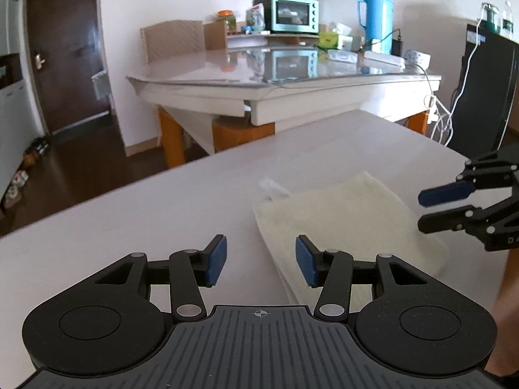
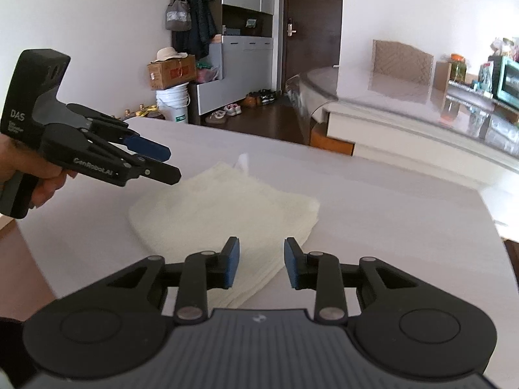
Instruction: Fold towel
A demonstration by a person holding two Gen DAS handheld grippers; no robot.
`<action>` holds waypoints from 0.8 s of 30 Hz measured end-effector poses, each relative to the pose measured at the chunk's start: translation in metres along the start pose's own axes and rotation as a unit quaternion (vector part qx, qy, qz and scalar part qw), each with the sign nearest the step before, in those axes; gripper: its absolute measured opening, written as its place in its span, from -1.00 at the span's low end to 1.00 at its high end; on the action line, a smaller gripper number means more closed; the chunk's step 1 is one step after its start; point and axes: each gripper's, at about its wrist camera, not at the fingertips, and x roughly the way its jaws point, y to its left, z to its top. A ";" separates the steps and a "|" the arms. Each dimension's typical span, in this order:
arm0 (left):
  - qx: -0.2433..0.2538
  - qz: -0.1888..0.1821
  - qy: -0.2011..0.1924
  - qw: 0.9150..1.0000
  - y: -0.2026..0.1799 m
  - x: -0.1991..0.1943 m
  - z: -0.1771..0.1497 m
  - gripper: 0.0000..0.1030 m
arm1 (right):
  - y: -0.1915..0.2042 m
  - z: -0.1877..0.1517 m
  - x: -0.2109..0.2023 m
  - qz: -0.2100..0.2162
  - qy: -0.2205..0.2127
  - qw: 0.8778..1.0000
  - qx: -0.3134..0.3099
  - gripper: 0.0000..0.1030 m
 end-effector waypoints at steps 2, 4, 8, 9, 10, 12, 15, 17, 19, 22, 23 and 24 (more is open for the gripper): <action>0.014 -0.001 0.003 1.000 -0.004 0.005 0.005 -0.01 | -0.005 0.006 0.007 -0.004 0.001 1.000 -0.006 -0.35; 0.024 0.001 0.008 1.000 -0.007 0.009 0.006 -0.01 | -0.012 0.011 0.015 -0.010 0.002 1.000 -0.007 -0.35; 0.028 0.018 0.015 0.999 -0.006 0.021 0.004 0.00 | -0.023 0.018 0.030 -0.029 0.002 1.000 -0.002 -0.39; 0.024 0.022 0.015 0.999 -0.004 0.023 0.004 0.00 | -0.026 0.019 0.033 -0.036 0.003 0.999 0.002 -0.39; 0.019 0.026 0.015 0.999 -0.002 0.026 0.005 0.00 | -0.029 0.019 0.036 -0.040 0.005 0.999 0.004 -0.39; 0.024 0.030 0.019 0.999 -0.002 0.031 0.004 0.00 | -0.030 0.019 0.044 -0.043 0.015 0.999 0.002 -0.41; 0.030 0.034 0.021 0.999 -0.003 0.035 0.002 0.00 | -0.028 0.016 0.057 -0.038 0.033 0.999 -0.012 -0.43; 0.026 0.038 0.017 0.999 -0.003 0.034 0.000 0.01 | -0.027 0.019 0.063 -0.033 0.033 0.999 -0.019 -0.43; 0.020 0.044 0.015 0.999 -0.002 0.032 -0.003 0.01 | -0.025 0.022 0.069 -0.028 0.032 0.999 -0.027 -0.43; 0.014 0.057 0.013 0.998 0.004 0.030 -0.007 0.05 | -0.023 0.027 0.077 -0.021 0.031 0.999 -0.038 -0.50; 0.012 0.063 0.014 0.998 0.007 0.029 -0.008 0.07 | -0.022 0.029 0.080 -0.019 0.030 0.999 -0.041 -0.50; 0.011 0.065 0.014 0.998 0.009 0.028 -0.009 0.07 | -0.021 0.031 0.084 -0.016 0.030 0.998 -0.045 -0.50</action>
